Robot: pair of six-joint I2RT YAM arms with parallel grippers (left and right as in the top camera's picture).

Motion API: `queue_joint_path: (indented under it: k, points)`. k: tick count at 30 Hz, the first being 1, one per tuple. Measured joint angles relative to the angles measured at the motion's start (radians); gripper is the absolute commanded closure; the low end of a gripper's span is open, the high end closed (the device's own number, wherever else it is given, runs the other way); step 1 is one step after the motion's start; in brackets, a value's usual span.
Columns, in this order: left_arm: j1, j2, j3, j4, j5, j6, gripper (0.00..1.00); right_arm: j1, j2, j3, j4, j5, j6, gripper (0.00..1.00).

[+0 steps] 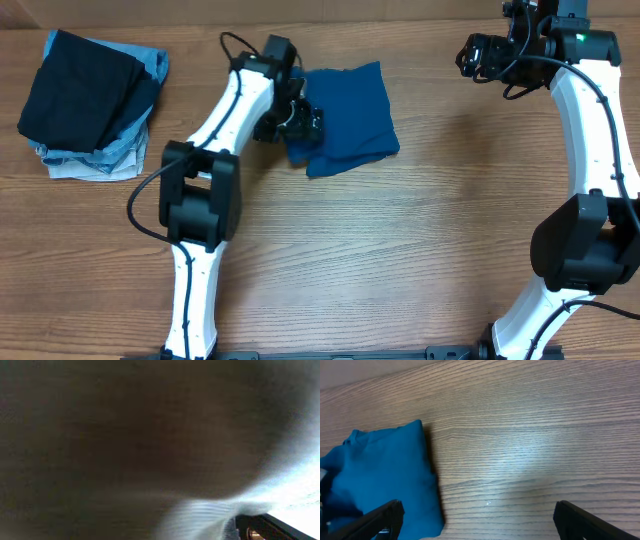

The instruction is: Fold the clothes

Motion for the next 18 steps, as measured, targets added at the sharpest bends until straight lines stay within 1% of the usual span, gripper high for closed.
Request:
queue_joint_path:
  k: [4, 6, 10, 13, 15, 17, 18]
  points:
    - [0.047, 0.000, 0.000, 0.000, 0.079, -0.019, 0.00, 0.000, 0.000, 0.000, 0.000, 0.000, 0.000, 0.00]
    - [0.046, 0.000, 0.000, 0.002, 0.099, -0.046, 0.00, 0.000, 0.000, 0.000, 0.000, 0.000, 0.000, 0.00]
    - [0.045, 0.000, -0.005, 0.032, 0.195, -0.101, 0.00, 0.000, 0.000, 0.000, 0.000, 0.000, 0.000, 0.00]
    - [0.045, -0.002, -0.060, 0.120, 0.231, -0.159, 0.00, 0.000, 0.000, 0.000, 0.001, 0.000, 0.000, 0.00]
    - [0.045, -0.031, -0.130, 0.239, 0.259, -0.220, 0.00, 0.000, 0.000, 0.000, 0.000, 0.000, -0.001, 0.00]
    - [0.045, -0.048, -0.178, 0.323, 0.291, -0.260, 0.03, 0.000, 0.000, 0.000, 0.000, 0.000, 0.000, 0.00]
    - [0.045, -0.050, -0.185, 0.337, 0.300, -0.267, 0.06, 0.000, 0.000, 0.000, 0.000, 0.000, 0.000, 0.00]
